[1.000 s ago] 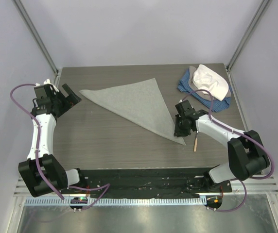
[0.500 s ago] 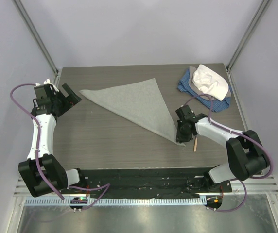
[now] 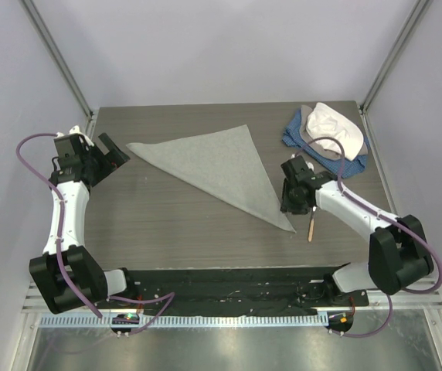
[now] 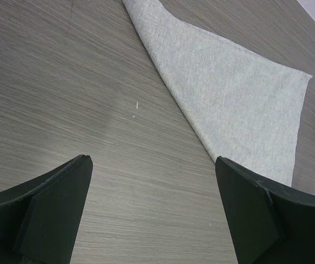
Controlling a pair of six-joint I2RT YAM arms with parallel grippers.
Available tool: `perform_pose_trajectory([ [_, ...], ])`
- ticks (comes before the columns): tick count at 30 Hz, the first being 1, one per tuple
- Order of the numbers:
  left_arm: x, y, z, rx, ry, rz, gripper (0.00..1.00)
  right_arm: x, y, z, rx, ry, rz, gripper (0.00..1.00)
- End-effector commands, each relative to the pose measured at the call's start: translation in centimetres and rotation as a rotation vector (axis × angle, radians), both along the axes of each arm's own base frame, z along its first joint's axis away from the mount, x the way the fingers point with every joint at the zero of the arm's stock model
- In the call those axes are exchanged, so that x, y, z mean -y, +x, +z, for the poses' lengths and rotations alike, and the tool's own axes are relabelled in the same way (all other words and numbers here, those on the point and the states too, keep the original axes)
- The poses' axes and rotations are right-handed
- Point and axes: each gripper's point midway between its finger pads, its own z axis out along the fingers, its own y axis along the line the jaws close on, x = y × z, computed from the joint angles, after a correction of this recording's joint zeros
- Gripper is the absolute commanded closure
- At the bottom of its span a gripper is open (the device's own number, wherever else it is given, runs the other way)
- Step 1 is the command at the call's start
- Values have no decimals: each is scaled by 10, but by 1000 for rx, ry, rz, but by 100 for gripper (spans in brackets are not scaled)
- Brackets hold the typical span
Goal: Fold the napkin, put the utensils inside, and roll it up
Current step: Fold the napkin, then grab a utensil with the right arm
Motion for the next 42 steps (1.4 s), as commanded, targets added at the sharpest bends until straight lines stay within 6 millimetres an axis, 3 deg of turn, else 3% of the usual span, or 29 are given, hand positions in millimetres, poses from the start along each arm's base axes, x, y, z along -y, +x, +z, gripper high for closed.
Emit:
perform_pose_trajectory([
  [1, 0, 4, 21, 80, 4, -5, 0, 32, 10, 28, 58, -104, -67, 56],
  [6, 0, 4, 19, 74, 1, -4, 0, 70, 2, 12, -8, -134, -184, 48],
  [10, 2, 6, 18, 71, -10, -8, 0, 86, -1, 1, -46, -142, -219, 45],
  [23, 5, 7, 13, 61, -25, -17, 0, 102, 23, -34, -58, -123, -255, 46],
  [34, 5, 7, 11, 54, -24, -17, 0, 103, 30, -47, -78, -120, -216, 66],
  [38, 8, 8, 12, 57, -14, -25, 0, 99, 33, -52, -83, -107, -195, 82],
  [39, 8, 10, 13, 57, -8, -22, 0, 97, 33, -51, -84, -95, -188, 91],
  [42, 16, 13, 19, 62, 3, -41, 0, 92, 36, -50, -89, -73, -167, 99],
])
